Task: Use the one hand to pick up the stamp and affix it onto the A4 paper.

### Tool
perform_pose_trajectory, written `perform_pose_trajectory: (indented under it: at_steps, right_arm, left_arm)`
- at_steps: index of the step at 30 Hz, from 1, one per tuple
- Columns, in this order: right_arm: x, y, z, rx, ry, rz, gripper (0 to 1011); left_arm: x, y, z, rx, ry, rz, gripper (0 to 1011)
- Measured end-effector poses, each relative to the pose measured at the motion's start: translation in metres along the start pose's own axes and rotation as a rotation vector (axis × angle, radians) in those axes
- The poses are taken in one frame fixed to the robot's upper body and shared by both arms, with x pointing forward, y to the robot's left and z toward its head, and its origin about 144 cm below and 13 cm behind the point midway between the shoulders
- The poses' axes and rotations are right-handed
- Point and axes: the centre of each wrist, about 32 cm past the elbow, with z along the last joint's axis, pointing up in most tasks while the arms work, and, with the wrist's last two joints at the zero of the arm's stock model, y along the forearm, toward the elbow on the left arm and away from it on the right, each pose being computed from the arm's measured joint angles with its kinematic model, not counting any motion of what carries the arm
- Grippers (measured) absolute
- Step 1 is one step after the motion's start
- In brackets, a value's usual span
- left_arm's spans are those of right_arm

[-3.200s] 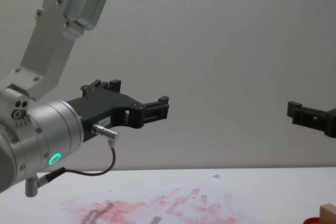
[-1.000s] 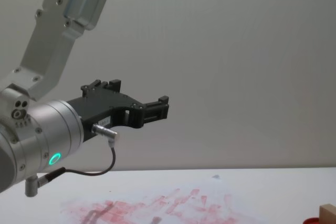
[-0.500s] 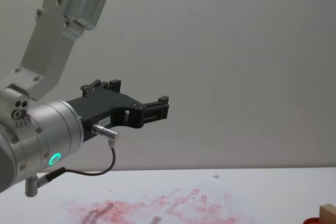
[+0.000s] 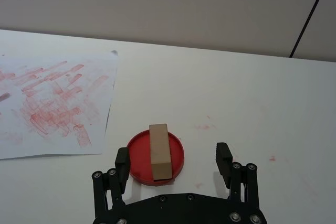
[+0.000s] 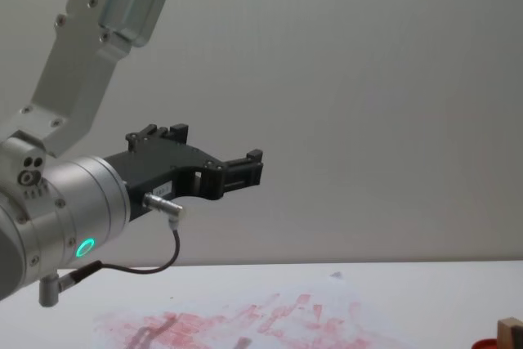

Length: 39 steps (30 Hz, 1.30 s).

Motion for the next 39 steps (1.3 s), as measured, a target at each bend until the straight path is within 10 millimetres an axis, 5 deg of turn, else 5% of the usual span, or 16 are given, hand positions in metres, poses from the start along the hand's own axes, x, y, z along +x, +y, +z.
perform_pose_trajectory:
  at_steps: [24,39]
  right_arm:
    - [-0.004,0.027,0.000,-0.033,-0.010,0.055,994]
    - [-0.005,0.033,0.000,-0.041,-0.010,0.066,566]
  left_arm:
    - [0.000,0.000,0.000,0.000,0.000,0.000,1001]
    - [0.000,0.000,0.000,0.000,0.000,0.000,1001]
